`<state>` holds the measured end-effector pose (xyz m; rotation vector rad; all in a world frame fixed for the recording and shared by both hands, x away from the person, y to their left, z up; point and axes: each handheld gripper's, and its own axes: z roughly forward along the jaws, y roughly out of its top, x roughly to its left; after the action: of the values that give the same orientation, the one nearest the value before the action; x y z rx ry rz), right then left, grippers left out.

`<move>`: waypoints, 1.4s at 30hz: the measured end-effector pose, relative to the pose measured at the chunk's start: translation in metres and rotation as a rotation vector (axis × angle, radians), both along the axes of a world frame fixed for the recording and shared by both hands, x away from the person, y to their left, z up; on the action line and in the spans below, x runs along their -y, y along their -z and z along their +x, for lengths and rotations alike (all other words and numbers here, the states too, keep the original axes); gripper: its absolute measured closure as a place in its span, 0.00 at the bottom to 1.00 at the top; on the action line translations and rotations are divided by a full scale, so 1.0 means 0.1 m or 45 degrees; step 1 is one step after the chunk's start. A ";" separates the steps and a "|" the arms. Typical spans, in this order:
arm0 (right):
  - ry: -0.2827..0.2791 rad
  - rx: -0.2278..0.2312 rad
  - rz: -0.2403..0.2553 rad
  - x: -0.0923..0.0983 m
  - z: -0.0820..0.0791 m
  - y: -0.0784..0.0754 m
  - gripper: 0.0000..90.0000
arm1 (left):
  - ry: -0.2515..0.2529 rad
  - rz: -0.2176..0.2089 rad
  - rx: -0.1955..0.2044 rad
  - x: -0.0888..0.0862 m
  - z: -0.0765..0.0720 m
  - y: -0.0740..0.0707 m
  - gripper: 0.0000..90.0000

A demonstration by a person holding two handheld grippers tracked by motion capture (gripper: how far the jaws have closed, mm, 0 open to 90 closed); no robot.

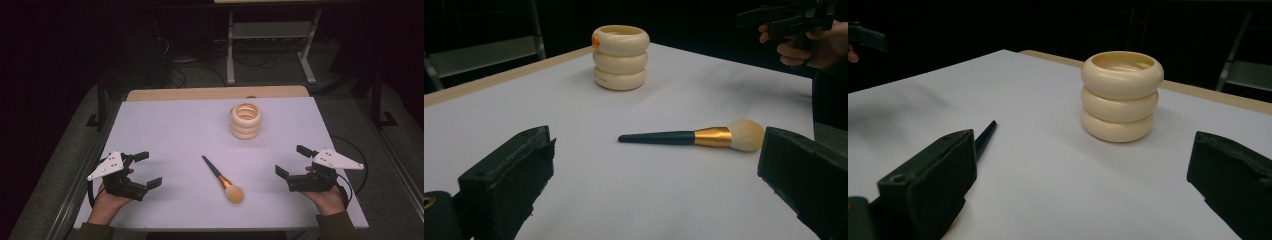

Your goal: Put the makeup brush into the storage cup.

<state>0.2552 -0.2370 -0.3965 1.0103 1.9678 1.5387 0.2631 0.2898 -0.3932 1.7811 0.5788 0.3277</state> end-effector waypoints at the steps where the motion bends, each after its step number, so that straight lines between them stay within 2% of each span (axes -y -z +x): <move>1: 0.001 0.001 -0.001 0.00 0.00 0.00 0.00 | 0.002 0.000 0.000 0.00 0.00 0.00 0.01; 11: 0.008 0.009 0.010 0.02 -0.02 -0.01 0.00 | 0.023 0.005 0.005 0.02 0.02 -0.01 0.01; 26: 0.005 0.007 0.007 0.02 -0.02 0.01 0.00 | 0.092 0.025 0.019 0.13 0.11 -0.06 0.01; 29: 0.006 0.006 0.009 0.02 -0.03 0.00 0.00 | 0.102 0.019 0.011 0.16 0.12 -0.06 0.01; 33: 0.008 0.015 0.012 0.03 -0.03 -0.01 0.00 | 0.120 0.022 0.026 0.19 0.14 -0.09 0.01; 38: 0.014 0.012 0.021 0.03 -0.03 -0.02 0.00 | 0.128 -0.002 0.038 0.22 0.16 -0.14 0.01; 42: 0.020 0.018 0.027 0.04 -0.03 -0.03 0.00 | 0.139 0.007 0.041 0.25 0.19 -0.15 0.01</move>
<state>0.2518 -0.2411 -0.3934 1.0188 1.9331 1.5575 0.2823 0.2649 -0.3780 1.8018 0.4565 0.2825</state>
